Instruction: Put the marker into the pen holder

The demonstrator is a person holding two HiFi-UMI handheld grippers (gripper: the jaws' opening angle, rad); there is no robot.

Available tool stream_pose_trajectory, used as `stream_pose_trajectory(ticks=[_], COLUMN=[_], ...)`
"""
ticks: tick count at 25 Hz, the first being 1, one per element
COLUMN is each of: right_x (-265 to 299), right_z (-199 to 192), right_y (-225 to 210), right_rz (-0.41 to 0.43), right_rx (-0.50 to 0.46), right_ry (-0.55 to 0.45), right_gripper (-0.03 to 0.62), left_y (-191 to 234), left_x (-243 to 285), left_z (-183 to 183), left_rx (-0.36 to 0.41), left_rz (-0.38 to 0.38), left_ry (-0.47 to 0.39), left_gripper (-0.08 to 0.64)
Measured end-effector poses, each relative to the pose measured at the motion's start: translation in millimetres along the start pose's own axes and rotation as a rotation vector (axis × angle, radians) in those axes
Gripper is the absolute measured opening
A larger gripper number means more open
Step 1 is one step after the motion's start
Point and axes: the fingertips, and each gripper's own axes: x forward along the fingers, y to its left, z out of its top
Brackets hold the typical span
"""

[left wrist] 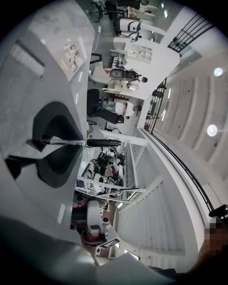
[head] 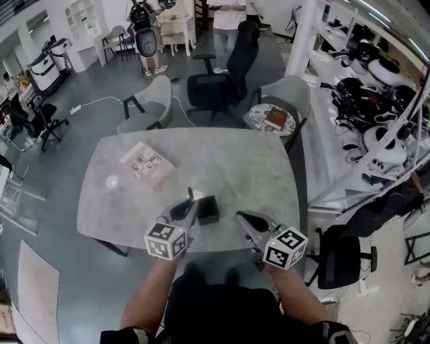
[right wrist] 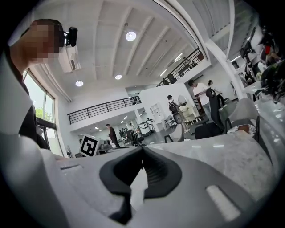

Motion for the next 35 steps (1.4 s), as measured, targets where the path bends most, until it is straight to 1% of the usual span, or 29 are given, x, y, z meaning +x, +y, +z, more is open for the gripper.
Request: stream_pose_trajectory(ticks=[3,6,11,14,20,27,32,35], right_x=[-8.8,-5.4,11.5,19.9,34.9,41.9,45.0,45.4], right_z=[-11.8,-17.1,-27.3,-31.8,-37.0,-39.1,-44.1,-46.2], right_y=[-11.1,-15.3,-16.8,-20.3,-26.5,-34.0,-35.4,-35.6], right_rz=[0.026,0.045,0.074,0.076,0.074,0.064,0.062,0.065], right_rx=[0.019,0.029,0.038,0.040,0.055,0.064,0.075,0.082], right_ry=[0.035,0.051,0.085,0.105,0.134,0.156,0.160,0.160], right_gripper=[0.003,0.003,0.003,0.003,0.003,0.003,0.003,0.003], left_y=[-0.8,9.8,25.6,33.7,50.1,67.4,69.1,70.0], left_x=[8.0,14.4,28.8,39.9,61.0,68.8,70.2,71.9], left_z=[-21.8,-42.8,-58.9,-64.9,-84.3,-111.9,-121.1,-126.4], left_rx=[-0.033,-0.062,-0.098,-0.125,-0.150,-0.124,-0.095,-0.072], left_rz=[0.046,0.081,0.091,0.091,0.101,0.141,0.129,0.137], left_ry=[0.020,0.039,0.029,0.023,0.048,0.128,0.162,0.187], left_gripper=[0.046,0.046,0.046,0.046,0.046,0.046,0.048,0.049])
